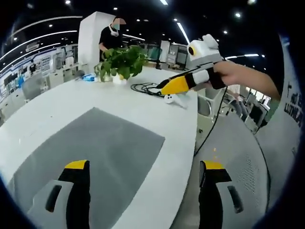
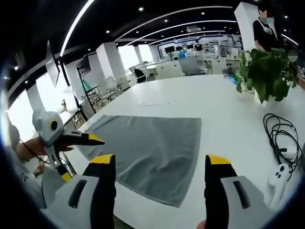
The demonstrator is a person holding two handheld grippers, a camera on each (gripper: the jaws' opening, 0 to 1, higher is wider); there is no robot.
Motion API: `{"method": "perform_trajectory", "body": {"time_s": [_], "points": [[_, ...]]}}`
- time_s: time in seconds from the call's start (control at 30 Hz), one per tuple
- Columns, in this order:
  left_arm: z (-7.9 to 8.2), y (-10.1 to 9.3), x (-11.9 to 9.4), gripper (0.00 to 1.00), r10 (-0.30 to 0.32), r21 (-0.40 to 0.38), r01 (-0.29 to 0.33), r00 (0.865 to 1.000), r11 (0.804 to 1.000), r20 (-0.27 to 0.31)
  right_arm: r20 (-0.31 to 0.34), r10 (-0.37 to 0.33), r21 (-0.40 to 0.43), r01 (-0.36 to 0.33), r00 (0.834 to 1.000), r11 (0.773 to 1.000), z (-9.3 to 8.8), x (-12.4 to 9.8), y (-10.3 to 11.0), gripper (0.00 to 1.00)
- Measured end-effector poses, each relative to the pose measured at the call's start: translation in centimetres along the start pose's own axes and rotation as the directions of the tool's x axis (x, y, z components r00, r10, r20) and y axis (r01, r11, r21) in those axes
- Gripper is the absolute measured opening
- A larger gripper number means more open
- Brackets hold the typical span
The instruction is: Fold the towel on the table until its edges align and the towel forms a compact rectangular stack.
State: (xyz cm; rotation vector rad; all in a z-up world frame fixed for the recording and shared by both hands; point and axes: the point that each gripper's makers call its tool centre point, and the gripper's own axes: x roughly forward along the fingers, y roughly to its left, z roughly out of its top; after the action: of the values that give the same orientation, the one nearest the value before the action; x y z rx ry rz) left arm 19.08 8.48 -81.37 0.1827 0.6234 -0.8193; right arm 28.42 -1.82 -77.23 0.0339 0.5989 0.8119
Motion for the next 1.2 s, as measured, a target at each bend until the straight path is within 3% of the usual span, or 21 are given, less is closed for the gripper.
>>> {"method": "perform_trajectory", "body": {"time_s": [0.2, 0.3, 0.57, 0.77, 0.97, 1.2], "points": [[-0.7, -0.5, 2.1, 0.96, -0.041, 0.055, 0.043, 0.999, 0.998, -0.035, -0.020, 0.001, -0.027, -0.002, 1.000, 1.000, 0.4, 1.8, -1.1, 0.74], [-0.3, -0.3, 2.8, 0.88, -0.034, 0.079, 0.035, 0.999, 0.996, -0.015, -0.019, -0.002, -0.035, 0.002, 1.000, 0.999, 1.0, 2.6, -1.7, 0.74], [1.2, -0.2, 5.1, 0.77, -0.050, 0.113, 0.049, 0.999, 0.992, 0.007, -0.004, -0.022, -0.032, 0.021, 1.000, 0.999, 1.9, 4.7, -3.2, 0.72], [2.3, -1.9, 6.7, 0.57, -0.123, 0.123, 0.119, 0.992, 0.985, 0.023, 0.004, -0.050, -0.049, 0.051, 0.999, 0.998, 2.6, 6.2, -4.1, 0.70], [2.3, -2.8, 8.6, 0.55, -0.152, 0.151, 0.151, 0.988, 0.977, 0.000, 0.016, -0.064, -0.055, 0.064, 0.998, 0.996, 3.5, 7.7, -5.1, 0.65], [2.3, -3.3, 11.1, 0.44, -0.184, 0.140, 0.183, 0.983, 0.973, -0.007, 0.023, -0.079, -0.058, 0.080, 0.997, 0.995, 4.1, 9.9, -6.4, 0.60]]}}
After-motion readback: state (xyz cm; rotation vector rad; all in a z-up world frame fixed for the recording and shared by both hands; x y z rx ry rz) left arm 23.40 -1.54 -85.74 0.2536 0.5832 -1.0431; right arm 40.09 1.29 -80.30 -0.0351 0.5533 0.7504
